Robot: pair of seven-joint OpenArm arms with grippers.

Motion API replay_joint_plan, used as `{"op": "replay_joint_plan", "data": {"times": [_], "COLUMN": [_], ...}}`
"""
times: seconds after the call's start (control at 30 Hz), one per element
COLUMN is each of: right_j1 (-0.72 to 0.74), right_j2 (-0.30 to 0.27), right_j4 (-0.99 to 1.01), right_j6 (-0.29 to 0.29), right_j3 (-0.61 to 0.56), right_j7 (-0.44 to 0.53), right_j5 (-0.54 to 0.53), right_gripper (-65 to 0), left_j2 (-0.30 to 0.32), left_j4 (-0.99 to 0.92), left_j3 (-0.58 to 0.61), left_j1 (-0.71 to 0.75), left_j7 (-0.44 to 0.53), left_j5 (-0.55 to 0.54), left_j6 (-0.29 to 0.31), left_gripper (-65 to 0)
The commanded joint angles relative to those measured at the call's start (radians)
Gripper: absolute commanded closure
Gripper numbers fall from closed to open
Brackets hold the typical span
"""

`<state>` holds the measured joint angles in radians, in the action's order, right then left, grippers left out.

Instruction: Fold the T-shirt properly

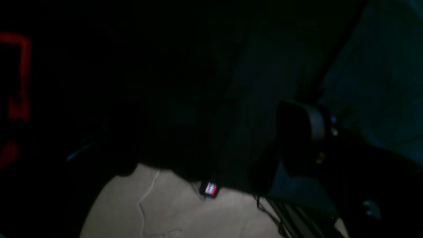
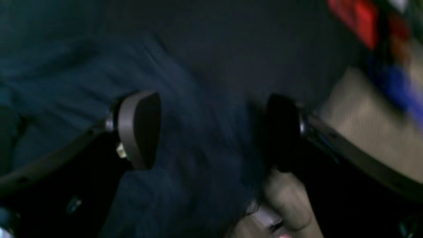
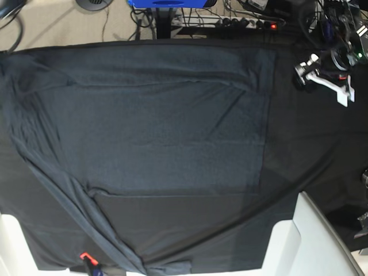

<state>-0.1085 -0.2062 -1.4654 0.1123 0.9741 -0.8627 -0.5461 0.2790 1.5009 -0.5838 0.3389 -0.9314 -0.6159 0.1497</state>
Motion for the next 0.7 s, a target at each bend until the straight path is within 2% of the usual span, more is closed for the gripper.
{"op": "replay_joint_plan", "data": {"times": [0.0,0.07,0.13,0.27,0.33,0.4,0.47,0.67], "right_j1": [0.034,0.095,0.146,0.240,0.275,0.313,0.347,0.405], "right_j2": [-0.055,-0.134,-0.189,-0.259,-0.270,-0.278,-0.278,-0.292], "right_j4": [0.018,0.124,0.239,0.440,0.510,0.581,0.661,0.822], "right_j6": [0.010,0.010,0.010,0.011,0.031,0.063,0.085,0.092], "right_j3": [-0.060,-0.180,-0.277,-0.449,-0.516,-0.564,-0.593,-0.665], "right_j7": [0.010,0.035,0.110,0.224,0.256,0.300,0.343,0.432], "right_j5": [-0.022,-0.024,-0.024,-0.027,-0.024,-0.022,-0.022,-0.022], "right_gripper": [-47.6,-47.3,-47.1,-47.1,-47.1,-47.0,-47.0,-47.0], "left_j2": [0.018,0.015,0.010,-0.007,-0.007,-0.007,-0.007,-0.007], "left_j4": [0.013,0.011,0.010,0.004,-0.001,-0.006,-0.010,-0.012], "left_j3": [-0.006,-0.005,-0.003,-0.003,-0.005,-0.009,-0.009,-0.012], "left_j1": [-0.013,-0.031,-0.037,-0.051,-0.051,-0.051,-0.047,-0.044], "left_j7": [0.008,0.007,-0.015,-0.071,-0.071,-0.073,-0.073,-0.073], "left_j5": [-0.011,-0.011,-0.012,-0.012,-0.012,-0.012,-0.012,-0.011], "left_j6": [0.000,0.000,0.001,0.003,0.034,0.103,0.143,0.158], "left_gripper": [-60.4,-60.4,-60.4,-60.2,-60.1,-60.1,-60.1,-60.1]}}
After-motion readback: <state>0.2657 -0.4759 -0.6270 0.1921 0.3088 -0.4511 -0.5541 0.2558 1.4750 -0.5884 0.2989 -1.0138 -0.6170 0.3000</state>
